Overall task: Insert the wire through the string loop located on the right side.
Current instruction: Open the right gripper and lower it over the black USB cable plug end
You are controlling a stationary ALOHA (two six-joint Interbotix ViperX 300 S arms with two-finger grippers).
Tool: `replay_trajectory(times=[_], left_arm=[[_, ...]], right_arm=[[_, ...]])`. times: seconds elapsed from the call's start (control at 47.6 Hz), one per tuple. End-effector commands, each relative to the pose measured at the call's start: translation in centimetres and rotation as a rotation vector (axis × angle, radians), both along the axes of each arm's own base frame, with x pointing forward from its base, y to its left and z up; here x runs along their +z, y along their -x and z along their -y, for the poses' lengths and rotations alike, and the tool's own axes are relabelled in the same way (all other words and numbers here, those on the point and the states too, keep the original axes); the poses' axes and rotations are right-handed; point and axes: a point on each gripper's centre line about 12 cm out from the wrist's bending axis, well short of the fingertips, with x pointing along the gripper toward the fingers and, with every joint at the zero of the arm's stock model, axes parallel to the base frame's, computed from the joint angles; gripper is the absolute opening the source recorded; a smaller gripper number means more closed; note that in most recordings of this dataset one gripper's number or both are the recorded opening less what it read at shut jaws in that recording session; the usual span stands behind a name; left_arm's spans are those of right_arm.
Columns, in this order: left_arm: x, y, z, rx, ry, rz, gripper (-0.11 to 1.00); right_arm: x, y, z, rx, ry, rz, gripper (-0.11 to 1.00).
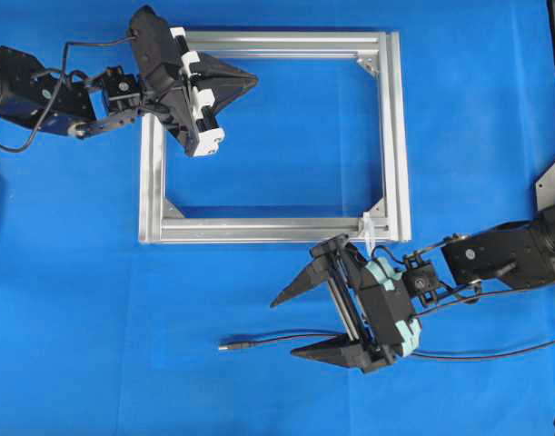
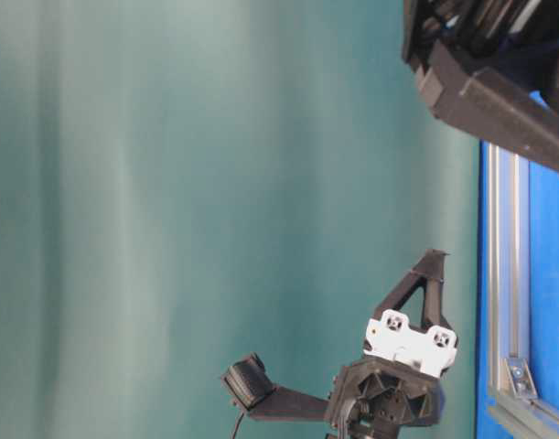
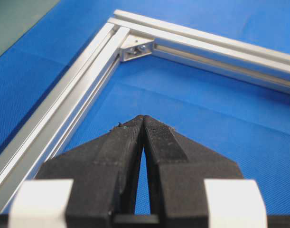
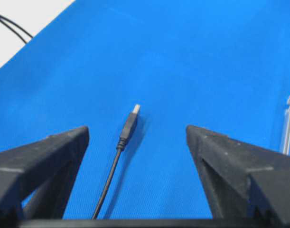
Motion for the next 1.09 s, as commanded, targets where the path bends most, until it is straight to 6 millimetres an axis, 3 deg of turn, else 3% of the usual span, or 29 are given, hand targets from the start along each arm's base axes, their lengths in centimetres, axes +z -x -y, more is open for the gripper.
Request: replay_trajectory(times=[0.0,0.252,0.693,1.071], left_arm=[[1.7,-0.4,-0.2,0.000,-0.020,0.050,0.00],[1.6,-0.3,-0.4,0.004,-0.020,0.045,0.00],[1.5,-0.1,-0.5,0.007,-0.019,0.040,0.00],[1.4,0.0,-0.5,0.008,-0.018,0.036,0.00]], right_arm=[[1.4,-0.4,-0.3,0.000,-0.018,0.041,0.92],[-0.4,-0.8,-0.4,-0.030,-0.031,-0.008,0.91],[-5.9,-3.1,-0.6,-0.104,-0.048,-0.113,0.91],[-6.1,-3.3,-0.6,-0.112,-0.052,-0.116,0.89]])
